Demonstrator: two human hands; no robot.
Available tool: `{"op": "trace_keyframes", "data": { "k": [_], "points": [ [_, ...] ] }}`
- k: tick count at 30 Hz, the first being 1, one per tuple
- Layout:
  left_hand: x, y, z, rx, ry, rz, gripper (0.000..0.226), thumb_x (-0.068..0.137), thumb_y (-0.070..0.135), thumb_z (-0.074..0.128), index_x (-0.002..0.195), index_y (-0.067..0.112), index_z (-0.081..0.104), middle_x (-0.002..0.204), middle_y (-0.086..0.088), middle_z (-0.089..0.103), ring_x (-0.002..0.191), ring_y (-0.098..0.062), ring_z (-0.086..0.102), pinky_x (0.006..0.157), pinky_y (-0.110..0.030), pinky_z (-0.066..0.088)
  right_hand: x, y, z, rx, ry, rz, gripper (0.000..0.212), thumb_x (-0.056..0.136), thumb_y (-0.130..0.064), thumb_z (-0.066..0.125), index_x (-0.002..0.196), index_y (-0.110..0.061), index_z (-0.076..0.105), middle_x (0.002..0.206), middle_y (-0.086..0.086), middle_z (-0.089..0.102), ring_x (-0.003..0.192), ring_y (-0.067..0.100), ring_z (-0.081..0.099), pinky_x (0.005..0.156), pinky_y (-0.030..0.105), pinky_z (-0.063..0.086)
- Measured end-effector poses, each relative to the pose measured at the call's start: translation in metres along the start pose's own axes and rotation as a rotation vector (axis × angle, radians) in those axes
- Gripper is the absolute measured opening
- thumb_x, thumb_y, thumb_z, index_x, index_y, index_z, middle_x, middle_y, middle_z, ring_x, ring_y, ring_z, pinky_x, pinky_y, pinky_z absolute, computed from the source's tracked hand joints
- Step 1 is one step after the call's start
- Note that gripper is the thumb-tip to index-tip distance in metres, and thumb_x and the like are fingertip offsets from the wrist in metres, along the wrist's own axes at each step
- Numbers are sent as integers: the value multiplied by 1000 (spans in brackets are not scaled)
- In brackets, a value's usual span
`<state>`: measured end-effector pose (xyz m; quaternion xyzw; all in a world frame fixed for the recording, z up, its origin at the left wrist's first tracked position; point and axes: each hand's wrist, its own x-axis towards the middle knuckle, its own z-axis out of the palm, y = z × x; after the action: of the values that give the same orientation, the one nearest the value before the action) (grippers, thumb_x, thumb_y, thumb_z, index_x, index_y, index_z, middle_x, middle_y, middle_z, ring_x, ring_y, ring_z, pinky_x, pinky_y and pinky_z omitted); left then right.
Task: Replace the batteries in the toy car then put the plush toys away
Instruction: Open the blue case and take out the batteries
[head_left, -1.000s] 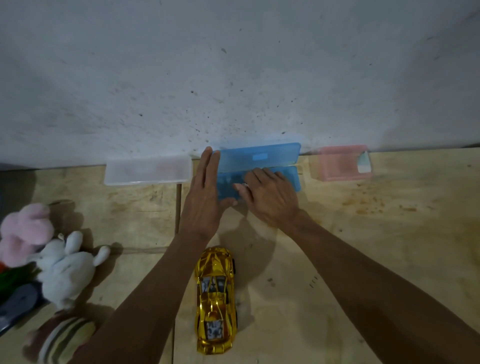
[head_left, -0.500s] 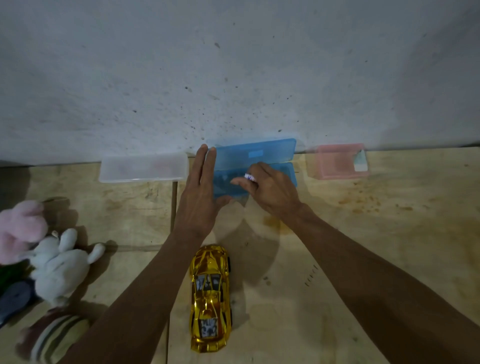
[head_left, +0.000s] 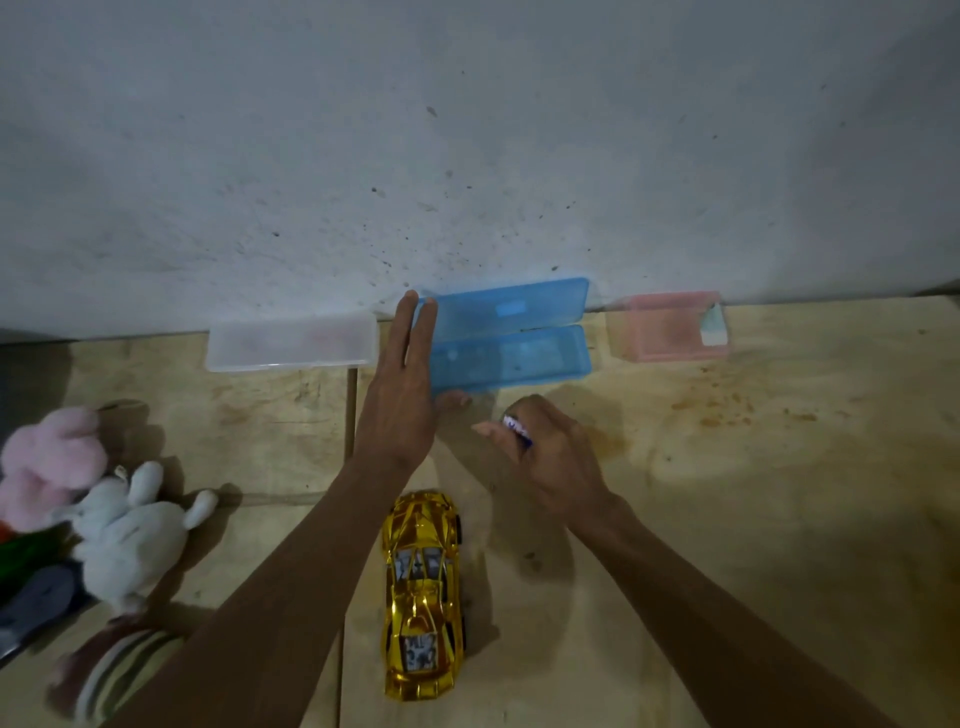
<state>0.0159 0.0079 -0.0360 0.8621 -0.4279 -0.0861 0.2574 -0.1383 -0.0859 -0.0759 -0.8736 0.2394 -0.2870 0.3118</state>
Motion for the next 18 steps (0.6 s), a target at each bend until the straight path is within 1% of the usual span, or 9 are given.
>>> {"op": "trace_keyframes", "data": {
  "k": [2,5,8,12,14,18],
  "points": [
    [1,0,-1,-7,-7,7,104,77,24,86,157,10,20,166,-10,16,145,-32,34,83,-51,59,-2,3,8,-108,-5,-19,46,92,-47,62,72,-6,56,67,5,52,53,18,46,46,30,41],
    [1,-2,-1,-5,-3,19,104,77,23,87,157,10,21,165,-12,17,145,-32,33,82,-53,60,-1,2,13,-248,18,-59,47,94,-48,59,73,-7,58,69,5,54,56,19,50,48,27,38],
    [2,-4,0,-3,3,31,105,77,23,87,156,11,21,165,-11,17,146,-31,31,80,-52,61,-7,4,13,-382,40,-120,46,96,-48,58,74,-8,60,75,7,54,65,20,52,49,26,39],
    [2,-2,-1,12,-4,36,106,75,23,88,157,11,21,165,-11,17,146,-32,33,78,-49,61,-14,3,15,-492,-22,-139,43,97,-48,57,81,-9,64,83,8,58,81,26,55,50,33,44],
    [2,-2,-2,11,-5,30,106,76,23,87,157,11,21,166,-10,15,146,-31,33,79,-49,60,-14,3,14,-521,-38,-103,42,98,-49,54,86,-10,65,89,8,61,86,27,55,59,37,47],
    [1,-2,-1,15,-9,27,105,77,25,86,157,12,19,166,-9,14,146,-31,32,82,-48,59,-15,7,11,-483,-87,-55,42,98,-52,52,98,-14,67,107,7,64,105,29,54,84,43,45]
  ]
}}
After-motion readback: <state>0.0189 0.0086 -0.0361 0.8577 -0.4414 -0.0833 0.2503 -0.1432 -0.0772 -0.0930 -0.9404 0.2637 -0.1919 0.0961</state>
